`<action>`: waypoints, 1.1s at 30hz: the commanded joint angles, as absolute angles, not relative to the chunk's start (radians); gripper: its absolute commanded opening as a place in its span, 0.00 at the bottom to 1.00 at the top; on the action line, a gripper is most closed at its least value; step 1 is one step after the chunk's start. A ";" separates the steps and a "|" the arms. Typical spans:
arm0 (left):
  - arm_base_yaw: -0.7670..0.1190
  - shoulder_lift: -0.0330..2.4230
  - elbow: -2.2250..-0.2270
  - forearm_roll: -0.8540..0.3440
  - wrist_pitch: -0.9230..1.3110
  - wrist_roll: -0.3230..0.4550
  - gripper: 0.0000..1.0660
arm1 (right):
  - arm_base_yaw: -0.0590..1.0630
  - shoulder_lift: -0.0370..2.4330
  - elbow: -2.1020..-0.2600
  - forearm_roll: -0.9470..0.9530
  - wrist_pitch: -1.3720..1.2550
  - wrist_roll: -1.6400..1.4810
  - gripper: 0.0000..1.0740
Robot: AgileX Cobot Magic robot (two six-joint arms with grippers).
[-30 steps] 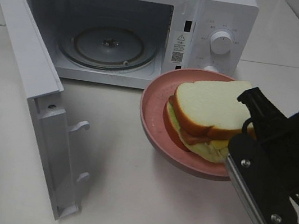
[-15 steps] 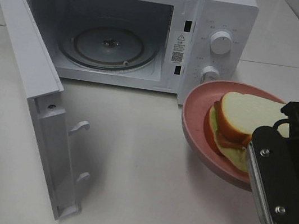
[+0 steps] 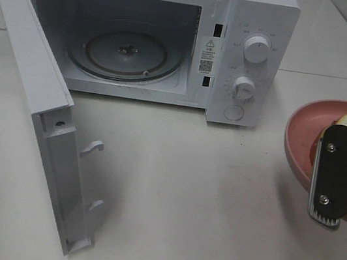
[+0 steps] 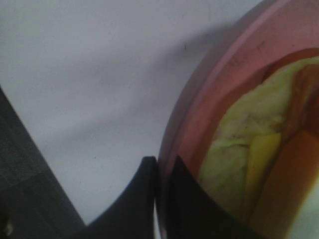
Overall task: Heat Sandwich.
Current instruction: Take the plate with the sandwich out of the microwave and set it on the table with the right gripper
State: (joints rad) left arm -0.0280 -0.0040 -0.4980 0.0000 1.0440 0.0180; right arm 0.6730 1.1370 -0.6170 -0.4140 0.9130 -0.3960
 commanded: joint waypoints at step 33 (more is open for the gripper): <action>-0.022 -0.031 -0.495 -0.008 1.029 0.017 0.95 | 0.659 1.130 -0.617 -0.446 1.040 0.180 0.01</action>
